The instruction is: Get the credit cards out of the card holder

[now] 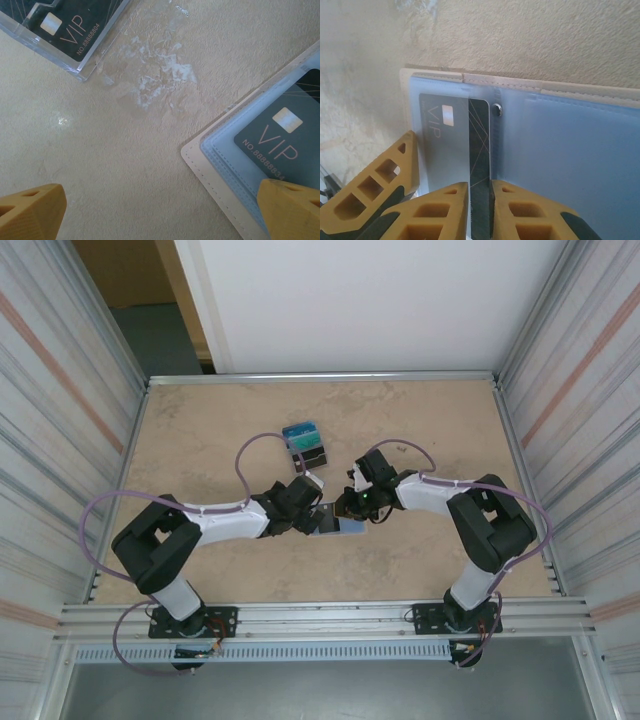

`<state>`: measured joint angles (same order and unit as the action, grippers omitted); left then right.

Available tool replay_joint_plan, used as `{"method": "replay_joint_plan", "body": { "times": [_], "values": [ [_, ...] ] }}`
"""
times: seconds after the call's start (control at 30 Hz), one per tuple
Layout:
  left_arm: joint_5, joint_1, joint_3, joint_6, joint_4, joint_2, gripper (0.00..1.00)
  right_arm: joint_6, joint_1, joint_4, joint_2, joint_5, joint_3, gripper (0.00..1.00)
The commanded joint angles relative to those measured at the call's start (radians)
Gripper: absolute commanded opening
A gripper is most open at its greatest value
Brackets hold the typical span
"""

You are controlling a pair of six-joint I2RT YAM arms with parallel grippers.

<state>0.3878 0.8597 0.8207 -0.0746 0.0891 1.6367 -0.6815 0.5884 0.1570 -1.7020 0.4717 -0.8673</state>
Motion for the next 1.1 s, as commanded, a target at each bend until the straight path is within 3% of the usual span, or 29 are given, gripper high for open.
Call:
{"method": "replay_joint_plan", "body": {
  "times": [0.0,0.8,1.07],
  "values": [
    [0.016,0.009,-0.008,-0.008,0.039,0.015,0.99,-0.024,-0.005,0.006,-0.012,0.000,0.020,0.18],
    [0.017,0.018,-0.004,-0.015,0.063,0.032,0.99,-0.103,-0.013,-0.144,-0.064,0.118,0.069,0.19],
    [0.015,0.018,-0.006,-0.017,0.067,0.034,0.99,-0.120,-0.025,-0.199,-0.059,0.145,0.097,0.14]
  ]
}}
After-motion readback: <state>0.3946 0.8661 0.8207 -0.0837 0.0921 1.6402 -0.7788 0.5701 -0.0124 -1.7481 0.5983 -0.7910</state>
